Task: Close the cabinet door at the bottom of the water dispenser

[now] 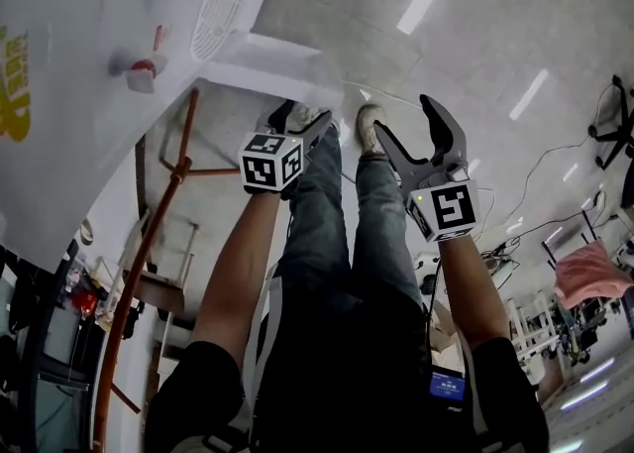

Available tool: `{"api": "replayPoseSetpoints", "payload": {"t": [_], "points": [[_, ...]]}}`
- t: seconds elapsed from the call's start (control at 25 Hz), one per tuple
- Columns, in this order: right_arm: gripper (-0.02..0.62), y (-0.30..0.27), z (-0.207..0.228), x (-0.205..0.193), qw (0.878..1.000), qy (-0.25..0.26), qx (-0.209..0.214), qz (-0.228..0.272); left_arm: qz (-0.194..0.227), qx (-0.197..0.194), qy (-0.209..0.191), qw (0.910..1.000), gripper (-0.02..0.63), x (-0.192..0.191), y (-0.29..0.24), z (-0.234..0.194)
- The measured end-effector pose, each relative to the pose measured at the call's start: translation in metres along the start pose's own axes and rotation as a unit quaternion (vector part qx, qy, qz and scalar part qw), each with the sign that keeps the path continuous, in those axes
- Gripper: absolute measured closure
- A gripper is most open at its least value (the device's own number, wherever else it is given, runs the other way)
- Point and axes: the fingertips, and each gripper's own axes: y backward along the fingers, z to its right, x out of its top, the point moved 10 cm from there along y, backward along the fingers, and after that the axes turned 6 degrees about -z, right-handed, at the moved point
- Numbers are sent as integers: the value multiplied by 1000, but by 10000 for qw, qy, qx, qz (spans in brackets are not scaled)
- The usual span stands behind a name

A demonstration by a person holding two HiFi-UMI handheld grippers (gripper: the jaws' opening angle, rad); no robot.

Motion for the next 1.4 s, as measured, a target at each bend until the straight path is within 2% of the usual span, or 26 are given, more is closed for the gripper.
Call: {"api": "replayPoseSetpoints", "payload": {"t": [0.4, 0.56, 0.72, 0.92, 1.04, 1.4], "points": [[268, -6, 5, 6, 9998, -64, -161, 129, 64, -116, 328, 9994, 247, 14, -4, 1], [268, -12, 14, 21, 9996, 152, -161, 183, 53, -137, 417, 9990, 247, 19, -5, 0], [270, -21, 21, 41, 9996, 175, -60, 217, 16, -98, 476, 9988, 247, 23, -5, 3], [272, -31, 42, 61, 9987, 452, 127, 202, 122, 25, 686, 9976, 247, 35, -10, 8], [276, -37, 52, 65, 9979, 569, 261, 166, 216, 108, 834, 9962, 247, 38, -11, 10], [281, -52, 81, 69, 9968, 685, 424, 22, 382, 219, 915, 9948, 248, 64, -22, 13]]}}
